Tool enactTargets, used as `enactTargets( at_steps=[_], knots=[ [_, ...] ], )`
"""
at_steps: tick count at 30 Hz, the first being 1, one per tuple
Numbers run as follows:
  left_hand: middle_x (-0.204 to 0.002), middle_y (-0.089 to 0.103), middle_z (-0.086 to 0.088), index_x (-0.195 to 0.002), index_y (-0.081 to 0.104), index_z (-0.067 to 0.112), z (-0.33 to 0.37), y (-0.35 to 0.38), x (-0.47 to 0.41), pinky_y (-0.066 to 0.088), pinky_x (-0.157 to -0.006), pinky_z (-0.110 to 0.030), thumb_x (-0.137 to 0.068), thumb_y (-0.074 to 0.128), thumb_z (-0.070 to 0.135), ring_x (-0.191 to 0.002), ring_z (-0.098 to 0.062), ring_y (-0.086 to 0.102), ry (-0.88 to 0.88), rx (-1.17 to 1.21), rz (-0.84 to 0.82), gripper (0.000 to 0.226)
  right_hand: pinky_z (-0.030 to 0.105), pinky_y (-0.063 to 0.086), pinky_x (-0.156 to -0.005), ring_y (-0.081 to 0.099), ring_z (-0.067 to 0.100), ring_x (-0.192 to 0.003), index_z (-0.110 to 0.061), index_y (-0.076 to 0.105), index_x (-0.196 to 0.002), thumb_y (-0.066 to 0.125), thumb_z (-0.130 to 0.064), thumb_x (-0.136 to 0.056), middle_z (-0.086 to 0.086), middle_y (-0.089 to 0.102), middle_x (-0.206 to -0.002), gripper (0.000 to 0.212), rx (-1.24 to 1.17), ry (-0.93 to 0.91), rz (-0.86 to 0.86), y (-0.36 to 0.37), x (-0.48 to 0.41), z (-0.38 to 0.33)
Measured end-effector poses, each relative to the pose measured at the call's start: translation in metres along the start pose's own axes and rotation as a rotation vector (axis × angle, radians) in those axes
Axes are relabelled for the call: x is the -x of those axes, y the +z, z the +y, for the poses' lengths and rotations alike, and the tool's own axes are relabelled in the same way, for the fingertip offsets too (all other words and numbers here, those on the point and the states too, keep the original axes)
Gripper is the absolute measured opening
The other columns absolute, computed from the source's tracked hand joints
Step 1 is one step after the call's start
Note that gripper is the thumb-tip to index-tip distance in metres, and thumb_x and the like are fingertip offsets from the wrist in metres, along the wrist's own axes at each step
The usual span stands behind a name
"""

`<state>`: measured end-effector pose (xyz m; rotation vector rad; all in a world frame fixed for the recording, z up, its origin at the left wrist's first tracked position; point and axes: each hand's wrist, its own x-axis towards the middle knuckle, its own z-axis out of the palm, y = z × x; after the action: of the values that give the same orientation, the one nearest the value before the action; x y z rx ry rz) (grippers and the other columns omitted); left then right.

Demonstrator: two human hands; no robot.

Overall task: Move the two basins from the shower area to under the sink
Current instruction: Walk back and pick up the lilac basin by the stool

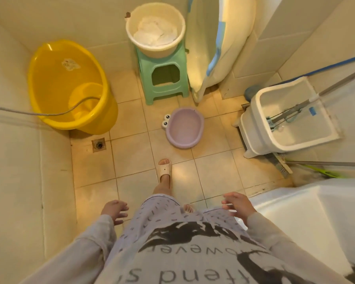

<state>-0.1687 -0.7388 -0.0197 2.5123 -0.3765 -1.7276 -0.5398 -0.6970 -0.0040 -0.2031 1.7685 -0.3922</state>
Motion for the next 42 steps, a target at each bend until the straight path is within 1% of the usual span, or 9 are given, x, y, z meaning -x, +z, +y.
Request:
enactTargets(
  at_steps=[5, 8, 14, 20, 24, 28, 31, 37, 42],
  knots=[
    [-0.100, 0.061, -0.011, -0.104, 0.055, 0.006, 0.130, 0.007, -0.020, 0.044, -0.059, -0.030, -0.092, 0.048, 0.012, -0.065, -0.018, 0.054, 0.162, -0.094, -0.085, 0.016, 0.027, 0.041, -0.058, 0.054, 0.024, -0.068, -0.004, 0.055, -0.100, 0.050, -0.008, -0.092, 0.014, 0.057, -0.082, 0.010, -0.102, 0.103, 0.089, -0.006, -0.016, -0.027],
    [-0.087, 0.062, -0.006, -0.100, 0.054, 0.007, 0.191, 0.014, -0.021, 0.044, -0.058, -0.028, -0.093, 0.046, 0.013, -0.063, -0.016, 0.054, 0.255, -0.172, -0.144, 0.012, 0.030, 0.045, -0.064, 0.055, 0.026, -0.072, -0.003, 0.054, -0.099, 0.050, -0.008, -0.092, 0.016, 0.056, -0.084, 0.010, -0.142, 0.157, 0.134, -0.006, -0.026, -0.043],
    [-0.081, 0.060, -0.004, -0.087, 0.055, 0.011, 0.243, 0.025, -0.034, 0.044, -0.057, -0.027, -0.092, 0.046, 0.011, -0.063, -0.016, 0.054, 0.245, -0.281, -0.149, 0.010, 0.043, 0.048, -0.087, 0.058, 0.028, -0.081, -0.002, 0.056, -0.105, 0.049, -0.010, -0.093, 0.014, 0.058, -0.086, 0.016, -0.178, 0.190, 0.147, 0.002, -0.047, -0.083],
    [-0.096, 0.062, -0.008, -0.097, 0.056, 0.009, 0.254, 0.038, -0.047, 0.044, -0.057, -0.026, -0.091, 0.048, 0.013, -0.064, -0.015, 0.055, 0.158, -0.389, -0.122, 0.011, 0.030, 0.047, -0.064, 0.056, 0.021, -0.068, -0.006, 0.055, -0.102, 0.049, -0.012, -0.092, 0.010, 0.058, -0.081, 0.013, -0.071, 0.185, 0.069, 0.002, -0.082, -0.136],
    [-0.097, 0.061, -0.009, -0.098, 0.056, 0.007, 0.280, 0.058, -0.056, 0.045, -0.059, -0.028, -0.092, 0.048, 0.012, -0.064, -0.015, 0.055, 0.134, -0.314, -0.134, 0.011, 0.032, 0.047, -0.065, 0.057, 0.021, -0.070, -0.006, 0.054, -0.103, 0.049, -0.010, -0.093, 0.009, 0.058, -0.080, 0.012, -0.050, 0.156, 0.053, -0.003, -0.120, -0.176],
    [-0.084, 0.061, -0.003, -0.099, 0.055, 0.009, 0.311, 0.085, -0.083, 0.047, -0.062, -0.028, -0.092, 0.047, 0.013, -0.065, -0.014, 0.056, 0.139, -0.214, -0.138, 0.012, 0.035, 0.050, -0.071, 0.058, 0.023, -0.073, -0.007, 0.055, -0.103, 0.048, -0.010, -0.092, 0.011, 0.059, -0.084, 0.013, 0.020, 0.127, 0.034, 0.003, -0.175, -0.208],
    [-0.080, 0.061, 0.000, -0.098, 0.057, 0.010, 0.322, 0.109, -0.120, 0.048, -0.061, -0.027, -0.091, 0.049, 0.015, -0.066, -0.014, 0.057, 0.133, -0.267, -0.154, 0.011, 0.038, 0.050, -0.080, 0.059, 0.026, -0.081, -0.008, 0.056, -0.100, 0.047, -0.009, -0.091, 0.015, 0.059, -0.094, 0.013, 0.087, 0.096, 0.031, 0.016, -0.227, -0.221],
    [-0.083, 0.062, 0.000, -0.079, 0.056, 0.017, 0.329, 0.170, -0.263, 0.043, -0.060, -0.025, -0.089, 0.046, 0.014, -0.069, -0.013, 0.056, 0.177, -0.420, -0.168, 0.014, 0.026, 0.049, -0.060, 0.057, 0.016, -0.067, -0.014, 0.058, -0.083, 0.045, -0.008, -0.090, 0.006, 0.058, -0.075, 0.015, -0.006, 0.102, 0.064, 0.060, -0.373, -0.214],
    [-0.091, 0.055, -0.007, -0.095, 0.054, 0.012, 0.332, 0.239, -0.404, 0.041, -0.064, -0.029, -0.087, 0.049, 0.011, -0.085, -0.023, 0.051, 0.195, -0.367, -0.085, 0.010, 0.040, 0.051, -0.080, 0.054, 0.023, -0.083, -0.015, 0.055, -0.098, 0.054, -0.007, -0.084, 0.009, 0.056, -0.095, 0.017, 0.093, 0.098, 0.089, 0.094, -0.516, -0.170]
  ],
)
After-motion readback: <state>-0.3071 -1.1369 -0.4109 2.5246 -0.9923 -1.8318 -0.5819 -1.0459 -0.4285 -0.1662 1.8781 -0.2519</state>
